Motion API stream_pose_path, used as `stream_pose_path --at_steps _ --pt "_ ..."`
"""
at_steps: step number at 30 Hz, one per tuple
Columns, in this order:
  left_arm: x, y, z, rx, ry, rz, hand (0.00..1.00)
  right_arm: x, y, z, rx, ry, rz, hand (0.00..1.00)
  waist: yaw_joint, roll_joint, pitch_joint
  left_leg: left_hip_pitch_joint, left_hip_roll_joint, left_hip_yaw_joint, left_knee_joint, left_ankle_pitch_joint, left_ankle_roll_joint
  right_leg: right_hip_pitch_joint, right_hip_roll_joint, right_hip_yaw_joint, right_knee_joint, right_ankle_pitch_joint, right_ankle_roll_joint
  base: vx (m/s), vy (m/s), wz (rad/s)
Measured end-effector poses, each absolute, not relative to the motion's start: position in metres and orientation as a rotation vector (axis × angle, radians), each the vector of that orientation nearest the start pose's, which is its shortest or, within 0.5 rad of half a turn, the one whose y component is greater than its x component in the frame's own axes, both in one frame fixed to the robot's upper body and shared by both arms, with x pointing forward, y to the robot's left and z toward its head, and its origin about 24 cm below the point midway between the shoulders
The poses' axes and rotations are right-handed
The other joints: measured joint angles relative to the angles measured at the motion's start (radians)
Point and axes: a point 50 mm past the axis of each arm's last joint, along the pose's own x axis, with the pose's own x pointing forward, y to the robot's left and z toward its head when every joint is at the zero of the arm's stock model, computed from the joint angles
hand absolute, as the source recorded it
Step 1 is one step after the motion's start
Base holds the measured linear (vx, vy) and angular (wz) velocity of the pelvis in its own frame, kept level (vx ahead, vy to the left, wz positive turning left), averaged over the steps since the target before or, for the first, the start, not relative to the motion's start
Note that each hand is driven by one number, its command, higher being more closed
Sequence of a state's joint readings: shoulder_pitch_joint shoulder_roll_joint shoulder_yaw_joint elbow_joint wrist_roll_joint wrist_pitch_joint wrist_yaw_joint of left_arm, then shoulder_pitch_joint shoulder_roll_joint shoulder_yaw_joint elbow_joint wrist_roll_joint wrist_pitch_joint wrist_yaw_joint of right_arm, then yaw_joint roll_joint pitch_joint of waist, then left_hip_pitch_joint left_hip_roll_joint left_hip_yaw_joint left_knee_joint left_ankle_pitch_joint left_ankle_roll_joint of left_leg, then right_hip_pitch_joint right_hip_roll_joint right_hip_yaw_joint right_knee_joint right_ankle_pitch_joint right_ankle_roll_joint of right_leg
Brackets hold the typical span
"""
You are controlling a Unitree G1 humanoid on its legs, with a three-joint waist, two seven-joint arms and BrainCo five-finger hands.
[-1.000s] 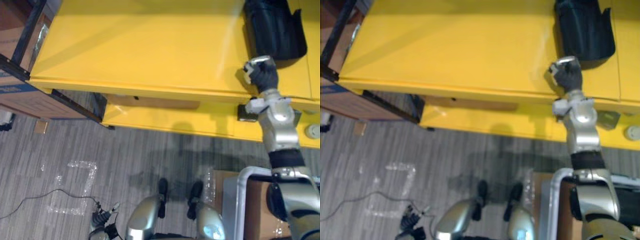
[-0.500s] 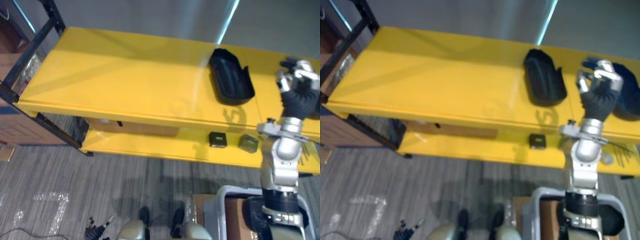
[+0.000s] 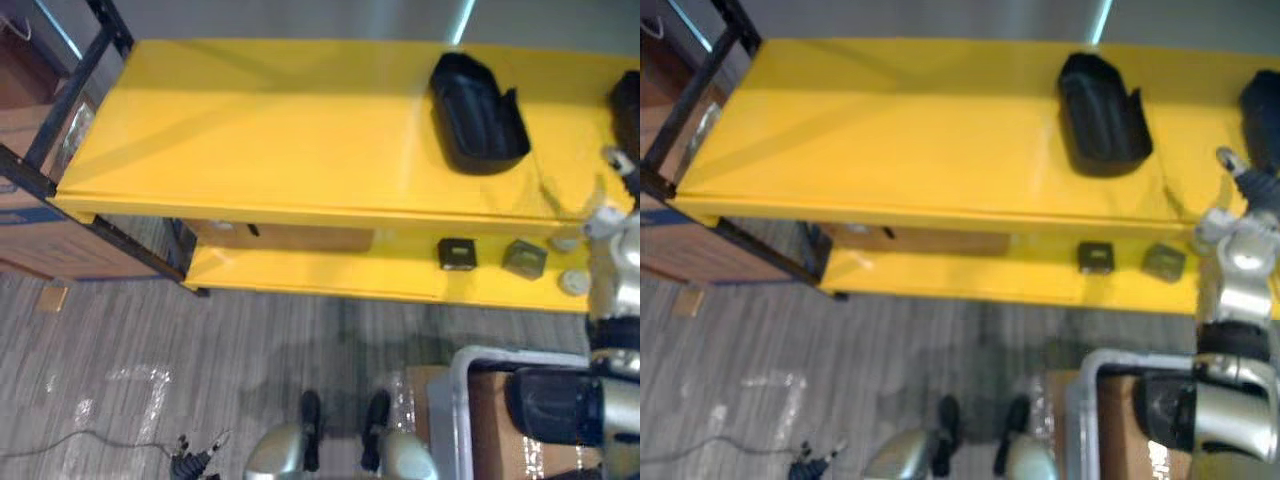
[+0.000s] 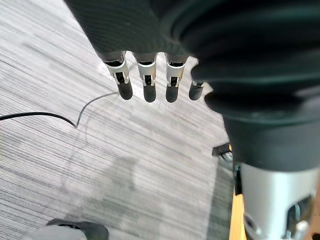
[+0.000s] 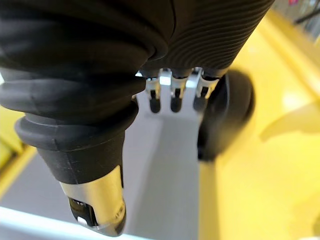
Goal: Walk over and take plastic housings, then place them on the shelf
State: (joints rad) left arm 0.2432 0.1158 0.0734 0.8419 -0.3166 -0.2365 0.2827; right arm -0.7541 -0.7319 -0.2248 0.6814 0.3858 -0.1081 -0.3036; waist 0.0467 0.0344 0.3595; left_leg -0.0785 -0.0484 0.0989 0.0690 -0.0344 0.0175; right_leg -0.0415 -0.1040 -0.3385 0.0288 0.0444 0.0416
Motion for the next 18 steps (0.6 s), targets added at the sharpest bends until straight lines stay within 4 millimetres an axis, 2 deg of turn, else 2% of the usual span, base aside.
stream_pose_path --at_steps 1,3,6,14,18 --pt "0.090 0.228 -0.136 -0.061 0.809 0.604 0.00 0.337 -0.357 0.241 -0.031 -0.419 -0.668 0.00 0.004 0.008 0.020 -0.014 0.000 -0.009 0.012 0.000 0.000 -0.004 0.000 -0.011 0.000 0.000 0.000 0.02 -0.018 0.17" --pt "0.093 0.227 -0.134 -0.063 0.794 0.598 0.00 0.342 -0.352 0.252 -0.012 -0.435 -0.635 0.00 0.012 0.013 0.034 -0.024 0.000 -0.011 0.013 0.000 0.000 -0.012 0.000 -0.012 0.001 0.000 -0.001 0.02 -0.010 0.10" --pt "0.101 0.225 -0.131 -0.062 0.765 0.576 0.00 0.347 -0.350 0.267 -0.045 -0.444 -0.575 0.00 0.027 0.035 0.065 -0.029 -0.003 -0.020 0.019 0.000 0.000 -0.018 -0.004 -0.016 0.014 -0.004 -0.005 0.01 0.004 0.06" --pt "0.110 0.224 -0.129 -0.080 0.746 0.550 0.00 0.359 -0.339 0.271 -0.090 -0.407 -0.463 0.00 0.048 0.064 0.089 -0.043 -0.007 -0.038 0.039 0.000 0.000 -0.044 -0.018 -0.017 0.079 -0.038 -0.009 0.00 0.004 0.06" --pt "0.110 0.225 -0.129 -0.077 0.751 0.544 0.00 0.362 -0.339 0.260 -0.101 -0.335 -0.437 0.00 0.048 0.069 0.091 -0.042 -0.006 -0.037 0.039 0.002 0.001 -0.045 -0.018 -0.017 0.086 -0.041 -0.009 0.00 0.000 0.00"
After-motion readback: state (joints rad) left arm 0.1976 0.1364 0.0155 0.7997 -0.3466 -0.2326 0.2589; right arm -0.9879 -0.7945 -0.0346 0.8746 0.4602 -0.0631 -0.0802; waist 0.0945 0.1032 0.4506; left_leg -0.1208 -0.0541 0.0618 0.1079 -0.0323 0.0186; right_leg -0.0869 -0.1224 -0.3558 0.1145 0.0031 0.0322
